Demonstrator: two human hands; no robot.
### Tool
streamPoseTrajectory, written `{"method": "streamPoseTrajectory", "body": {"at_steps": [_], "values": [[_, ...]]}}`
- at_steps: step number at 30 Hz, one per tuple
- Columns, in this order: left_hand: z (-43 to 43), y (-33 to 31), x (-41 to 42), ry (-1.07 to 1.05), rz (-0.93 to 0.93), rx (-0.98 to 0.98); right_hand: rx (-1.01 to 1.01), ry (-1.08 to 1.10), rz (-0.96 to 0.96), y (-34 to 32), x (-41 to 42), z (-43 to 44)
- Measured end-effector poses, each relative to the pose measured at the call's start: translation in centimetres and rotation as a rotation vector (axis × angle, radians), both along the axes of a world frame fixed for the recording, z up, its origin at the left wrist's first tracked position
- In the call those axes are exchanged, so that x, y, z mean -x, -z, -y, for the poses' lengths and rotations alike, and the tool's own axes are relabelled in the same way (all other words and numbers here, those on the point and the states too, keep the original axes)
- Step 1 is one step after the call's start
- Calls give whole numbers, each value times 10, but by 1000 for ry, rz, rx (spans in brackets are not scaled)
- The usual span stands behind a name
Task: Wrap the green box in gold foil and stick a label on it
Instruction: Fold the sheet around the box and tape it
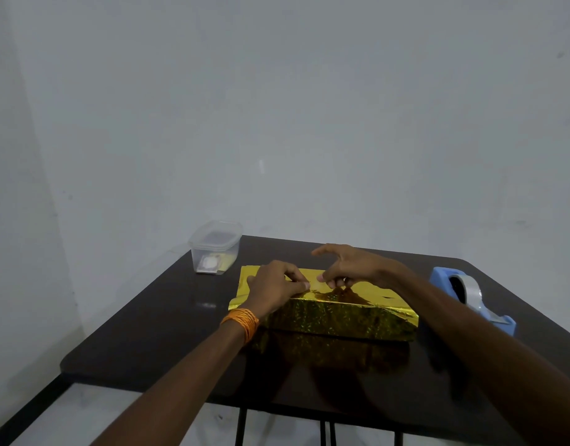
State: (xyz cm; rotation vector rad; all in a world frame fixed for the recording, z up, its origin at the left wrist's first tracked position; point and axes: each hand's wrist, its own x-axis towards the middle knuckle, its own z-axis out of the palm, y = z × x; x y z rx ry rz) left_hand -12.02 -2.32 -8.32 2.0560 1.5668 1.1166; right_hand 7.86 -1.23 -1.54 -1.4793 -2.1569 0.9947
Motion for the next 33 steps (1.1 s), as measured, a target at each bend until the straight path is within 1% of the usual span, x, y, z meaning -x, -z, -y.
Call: {"method": "streamPoseTrajectory", "body": {"at_steps": [5,9,11,15,17,20,22,25,29,31,33], "values": [[-1,0,0,7,0,12,-20,3,124,4,2,-3],[0,2,-1,-1,-15,1,-59,-4,272,3,8,-3],[0,2,-1,0,-15,1,-47,17,311,1,6,-5],[1,2,1,6,-10,6,-99,111,396,3,-5,-6],[2,3,1,7,-4,6,-140,170,395,8,-18,-4],[0,4,1,6,-5,2,-275,261,395,17,-38,3],[1,4,1,10,2,2,-399,314,324,20,-39,12],[1,4,1,20,4,-2,-547,300,171,28,-16,28],[6,2,-1,-4,-17,-5,-589,263,91,48,16,34],[6,2,-1,1,-9,-3,-591,309,67,55,13,32],[7,1,0,-3,-12,6,-627,375,114,58,2,32]]}}
